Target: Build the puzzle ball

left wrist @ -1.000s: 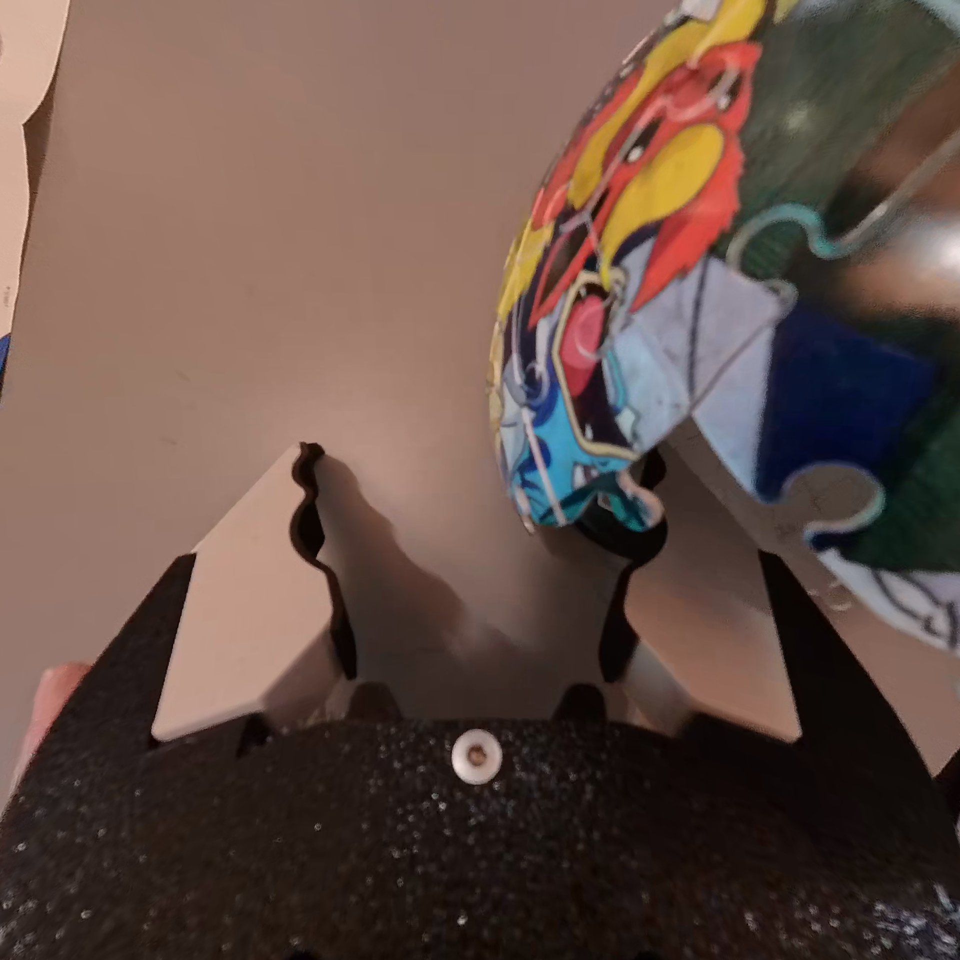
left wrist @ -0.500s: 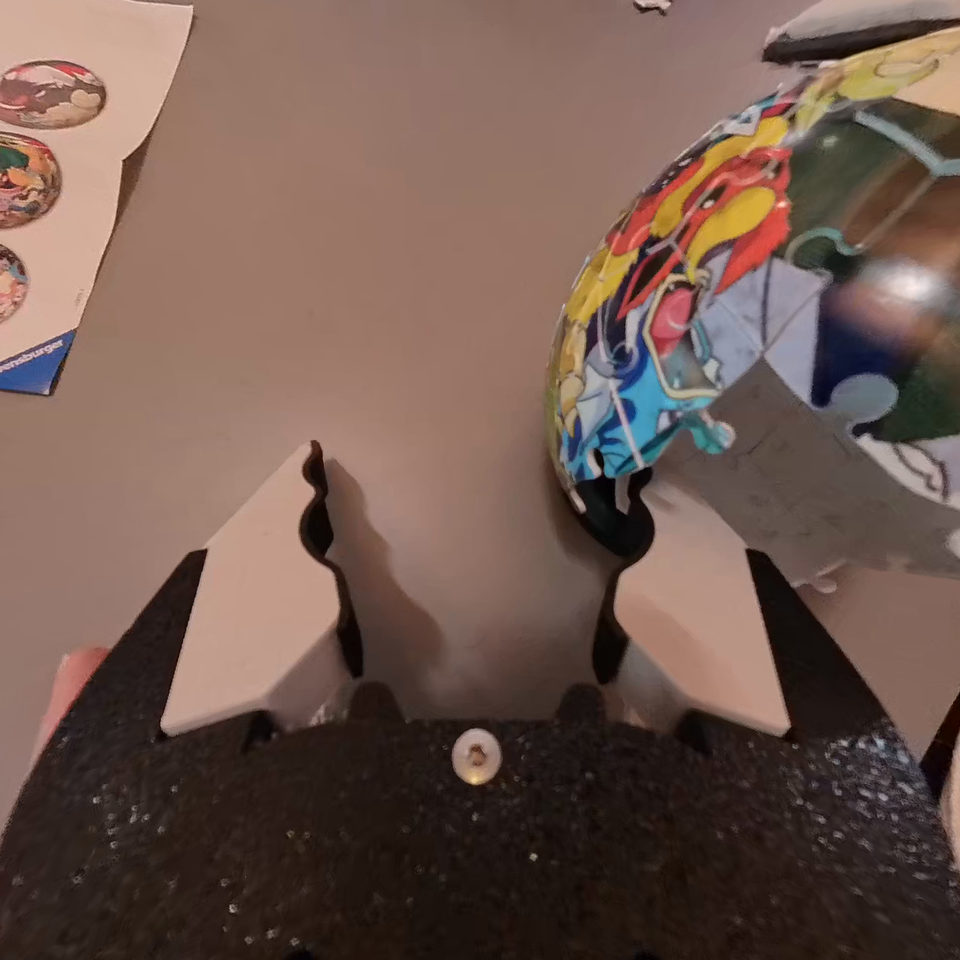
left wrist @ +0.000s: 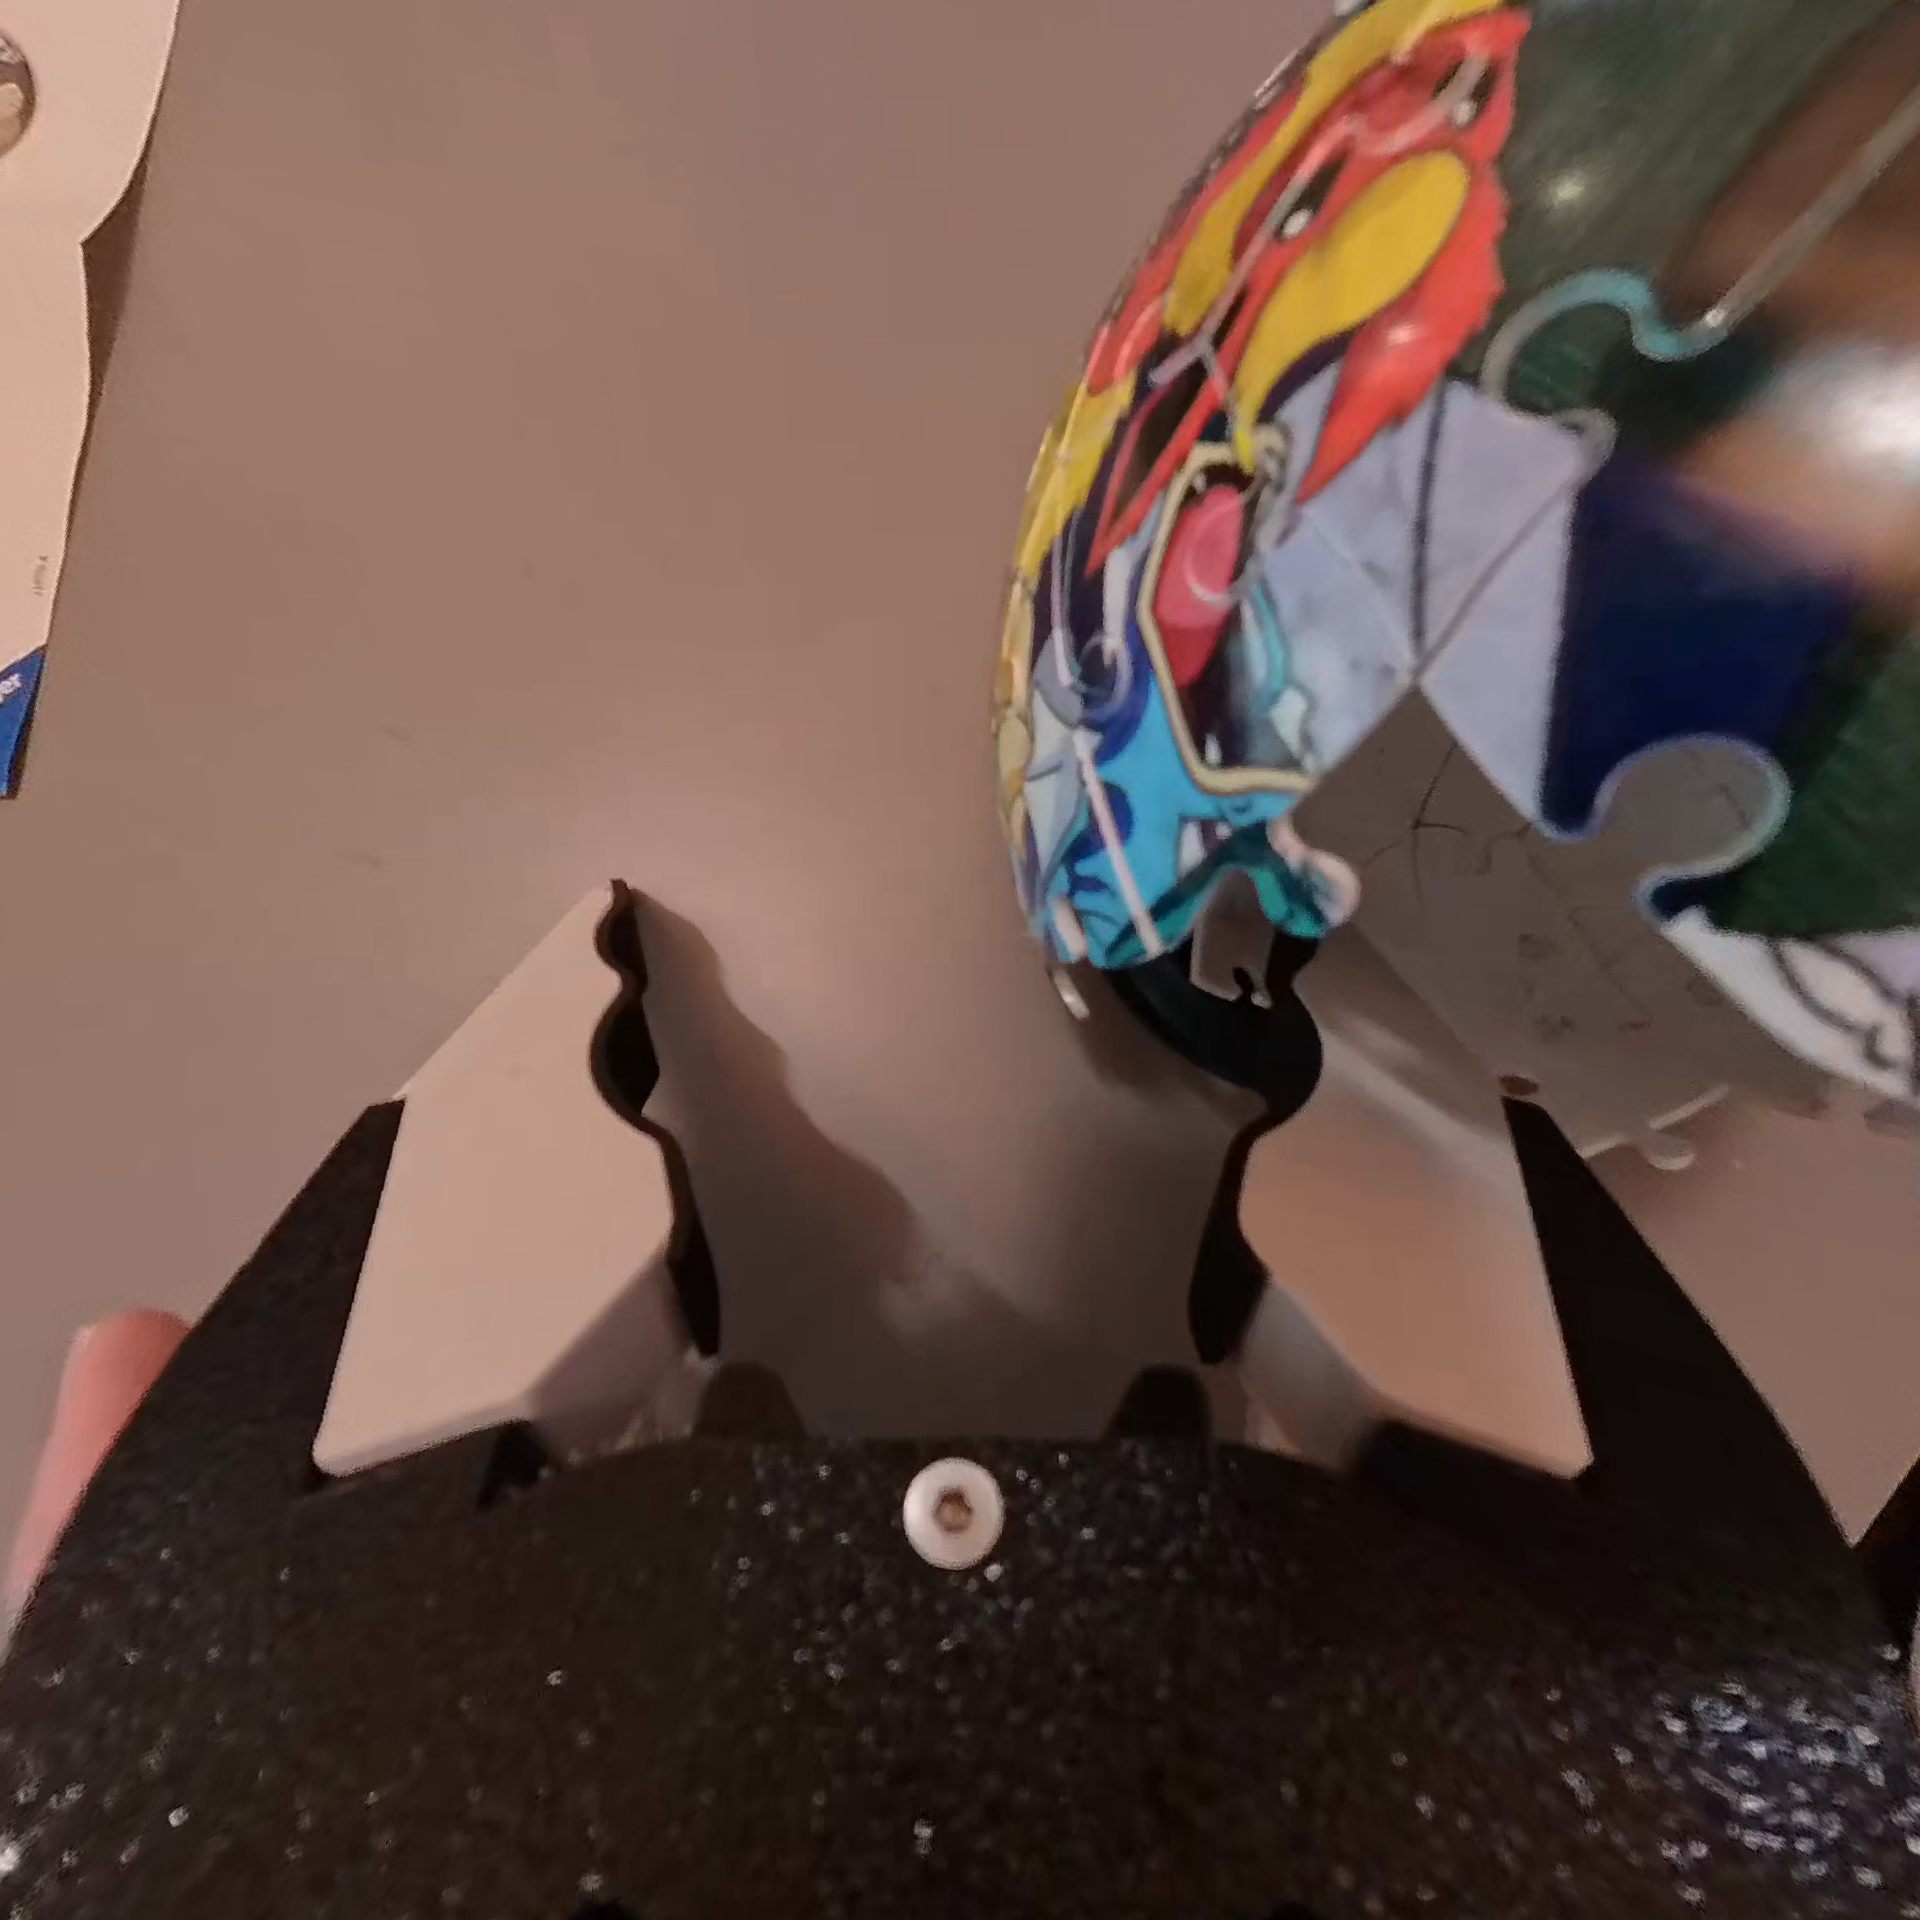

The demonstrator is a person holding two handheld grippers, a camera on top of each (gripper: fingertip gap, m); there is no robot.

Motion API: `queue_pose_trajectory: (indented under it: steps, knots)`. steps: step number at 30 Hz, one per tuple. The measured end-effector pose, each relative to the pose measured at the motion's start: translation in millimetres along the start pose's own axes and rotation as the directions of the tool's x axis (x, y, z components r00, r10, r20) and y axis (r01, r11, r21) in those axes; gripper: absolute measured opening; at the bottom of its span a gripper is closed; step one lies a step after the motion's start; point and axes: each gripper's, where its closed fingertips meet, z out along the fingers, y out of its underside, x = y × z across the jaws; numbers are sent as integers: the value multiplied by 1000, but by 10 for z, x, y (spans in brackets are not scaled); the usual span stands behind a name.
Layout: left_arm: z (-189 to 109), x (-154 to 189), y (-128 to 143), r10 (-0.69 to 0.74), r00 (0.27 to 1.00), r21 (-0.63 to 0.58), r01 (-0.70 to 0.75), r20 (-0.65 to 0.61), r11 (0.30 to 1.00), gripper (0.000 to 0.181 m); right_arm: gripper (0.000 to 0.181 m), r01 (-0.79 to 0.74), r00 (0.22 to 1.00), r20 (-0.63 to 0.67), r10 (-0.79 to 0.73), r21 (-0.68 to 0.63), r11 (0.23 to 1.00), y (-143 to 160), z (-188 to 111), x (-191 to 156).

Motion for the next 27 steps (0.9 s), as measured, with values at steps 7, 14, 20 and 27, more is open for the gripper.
queue_pose_trajectory:
  steps: [7,14,20,27]
  knots:
    - [-4,4,9,-18,1000,-30,19,22,999,114,138,18,1000,-4,-18,-23,1000,27,-8,6]
    - [-5,1,-13,19,1000,53,-18,-24,998,117,138,43,999,-20,-44,-48,998,22,-11,7]
    - [-65,-58,-6,-23,999,56,25,-27,998,103,136,44,999,-20,-45,-48,998,18,-13,1]
    - [-63,0,11,-32,999,-1,32,-17,999,92,137,25,1000,-13,-25,-16,1000,-20,10,0]
